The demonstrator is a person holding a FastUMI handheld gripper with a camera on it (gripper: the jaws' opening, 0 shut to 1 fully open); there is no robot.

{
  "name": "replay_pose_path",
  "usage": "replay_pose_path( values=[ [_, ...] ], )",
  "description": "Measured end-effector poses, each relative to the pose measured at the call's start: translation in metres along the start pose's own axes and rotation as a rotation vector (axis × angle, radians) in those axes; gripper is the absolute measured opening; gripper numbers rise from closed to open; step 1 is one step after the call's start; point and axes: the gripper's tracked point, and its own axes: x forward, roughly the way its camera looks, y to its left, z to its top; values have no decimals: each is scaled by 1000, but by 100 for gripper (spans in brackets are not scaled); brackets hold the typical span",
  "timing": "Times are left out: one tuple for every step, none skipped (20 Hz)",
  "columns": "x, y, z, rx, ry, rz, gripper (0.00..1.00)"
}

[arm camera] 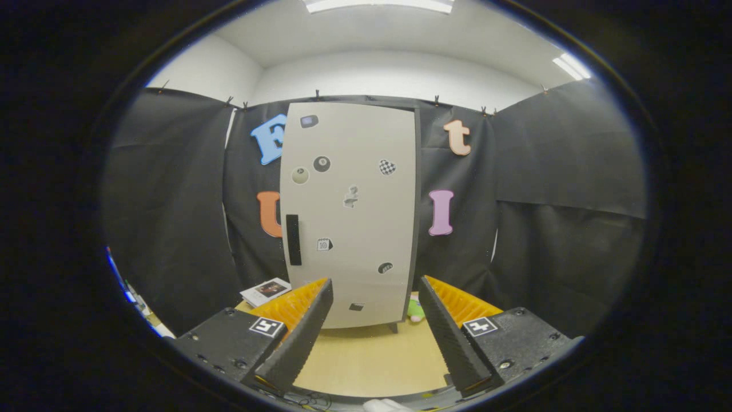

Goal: Open the shoe cabinet door, grab the shoes and put them into the shoe cabinet, then close the shoe cabinet door.

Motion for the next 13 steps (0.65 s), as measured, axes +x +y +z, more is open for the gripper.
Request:
replay_pose_path(
  values=[
    [0, 1, 0, 4, 0, 0, 99],
    [1, 0, 1, 9, 0, -6, 99],
    [0, 0, 2, 10, -2, -7, 99],
    [1, 1, 2, 9, -4, -8, 99],
    [1, 2, 2, 8, -6, -8, 99],
    [1, 3, 2, 6, -5, -7, 99],
    [1, 2, 2, 2, -5, -8, 99],
    [1, 2, 2, 0, -4, -8, 99],
    [0, 1, 2, 0, -4, -10, 99],
    [1, 0, 2, 2, -3, -15, 99],
    [1, -1, 1, 4, 1, -22, 99],
    [1, -3, 0, 9, 3, -26, 99],
    [1, -2, -1, 13, 4, -27, 99]
  ],
)
